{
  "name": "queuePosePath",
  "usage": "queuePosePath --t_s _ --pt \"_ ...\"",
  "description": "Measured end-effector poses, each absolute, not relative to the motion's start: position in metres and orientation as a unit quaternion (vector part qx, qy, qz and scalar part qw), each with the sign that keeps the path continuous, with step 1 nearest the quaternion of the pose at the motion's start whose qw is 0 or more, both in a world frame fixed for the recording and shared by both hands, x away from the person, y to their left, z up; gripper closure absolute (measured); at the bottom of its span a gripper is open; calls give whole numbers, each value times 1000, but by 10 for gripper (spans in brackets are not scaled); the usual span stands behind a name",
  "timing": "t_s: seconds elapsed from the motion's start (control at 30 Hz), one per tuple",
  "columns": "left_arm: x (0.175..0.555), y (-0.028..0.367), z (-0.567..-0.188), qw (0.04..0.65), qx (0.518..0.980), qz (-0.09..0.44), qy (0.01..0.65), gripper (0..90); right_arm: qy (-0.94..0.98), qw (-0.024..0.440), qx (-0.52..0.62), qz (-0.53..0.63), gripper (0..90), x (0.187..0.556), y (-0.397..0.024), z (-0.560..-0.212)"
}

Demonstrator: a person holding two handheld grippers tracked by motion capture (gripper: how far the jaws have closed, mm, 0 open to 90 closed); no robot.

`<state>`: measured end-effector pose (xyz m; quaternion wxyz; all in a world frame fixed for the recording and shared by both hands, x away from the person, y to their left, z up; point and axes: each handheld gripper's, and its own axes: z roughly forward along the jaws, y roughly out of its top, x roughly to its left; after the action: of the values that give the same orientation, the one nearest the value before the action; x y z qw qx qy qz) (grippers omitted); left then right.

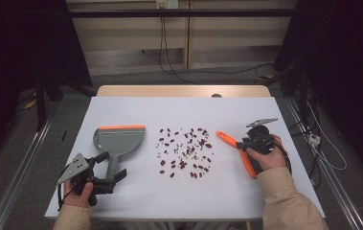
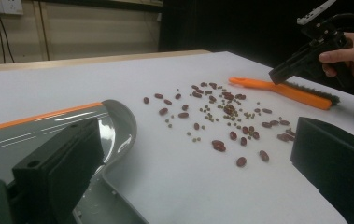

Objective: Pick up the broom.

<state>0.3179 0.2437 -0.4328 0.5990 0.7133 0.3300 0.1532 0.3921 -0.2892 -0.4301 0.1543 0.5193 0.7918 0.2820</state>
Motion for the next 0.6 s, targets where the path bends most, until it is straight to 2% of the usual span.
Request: queuePosePath --t_s 0.27,0.4,0.53,0.6 --pt "319 244 -433 596 715 153 332 21 801 130 533 239 681 398 -286 -440" --pt "318 244 -433 595 716 153 331 21 805 143 529 227 670 397 -281 -443" --pt "318 244 -433 594 716 154 331 21 792 116 553 233 677 403 -285 -444" --pt "319 244 -433 595 715 156 332 21 796 123 550 221 682 403 -281 -443"
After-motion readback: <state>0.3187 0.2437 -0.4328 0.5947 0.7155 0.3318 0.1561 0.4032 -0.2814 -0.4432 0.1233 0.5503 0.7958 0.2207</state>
